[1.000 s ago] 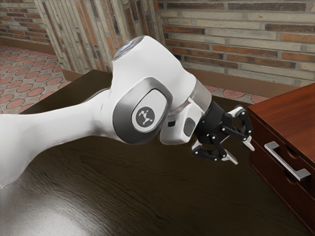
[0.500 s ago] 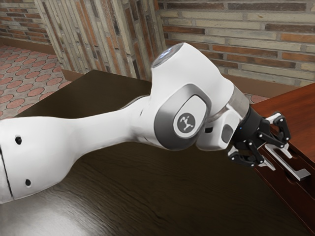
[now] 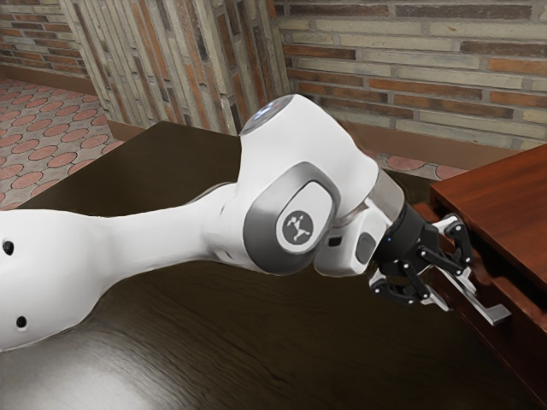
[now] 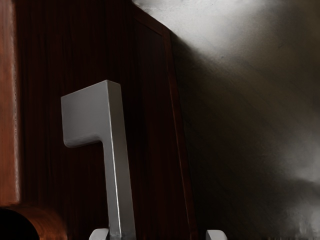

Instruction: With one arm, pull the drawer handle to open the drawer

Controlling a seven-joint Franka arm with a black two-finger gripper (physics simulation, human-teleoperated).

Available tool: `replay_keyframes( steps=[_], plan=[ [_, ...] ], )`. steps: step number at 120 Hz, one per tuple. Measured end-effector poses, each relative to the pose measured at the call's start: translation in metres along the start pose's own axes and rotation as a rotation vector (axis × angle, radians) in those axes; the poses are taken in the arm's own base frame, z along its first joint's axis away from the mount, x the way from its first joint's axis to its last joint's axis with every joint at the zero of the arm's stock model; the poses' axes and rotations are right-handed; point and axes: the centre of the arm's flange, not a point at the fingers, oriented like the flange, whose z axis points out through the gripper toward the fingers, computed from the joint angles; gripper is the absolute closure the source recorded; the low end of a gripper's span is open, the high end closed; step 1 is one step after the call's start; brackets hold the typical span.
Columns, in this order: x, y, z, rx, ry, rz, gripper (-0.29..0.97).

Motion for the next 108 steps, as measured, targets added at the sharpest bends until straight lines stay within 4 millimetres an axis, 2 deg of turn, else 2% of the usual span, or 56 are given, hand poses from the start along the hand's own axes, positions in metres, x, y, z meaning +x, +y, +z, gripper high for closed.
replay_keyframes(
  steps=[15, 51, 72, 93, 108],
  plan=[
    [0.01, 0.028, -0.028, 0.002, -0.011, -0.007, 0.54],
    [0.027, 0.077, -0.052, -0.007, -0.024, -0.015, 0.53],
    [0.044, 0.1, -0.069, -0.007, -0.028, 0.004, 0.53],
    [0.048, 0.123, -0.079, -0.01, -0.029, -0.003, 0.51],
    [0.048, 0.128, -0.085, -0.006, -0.032, -0.005, 0.52]
  ],
)
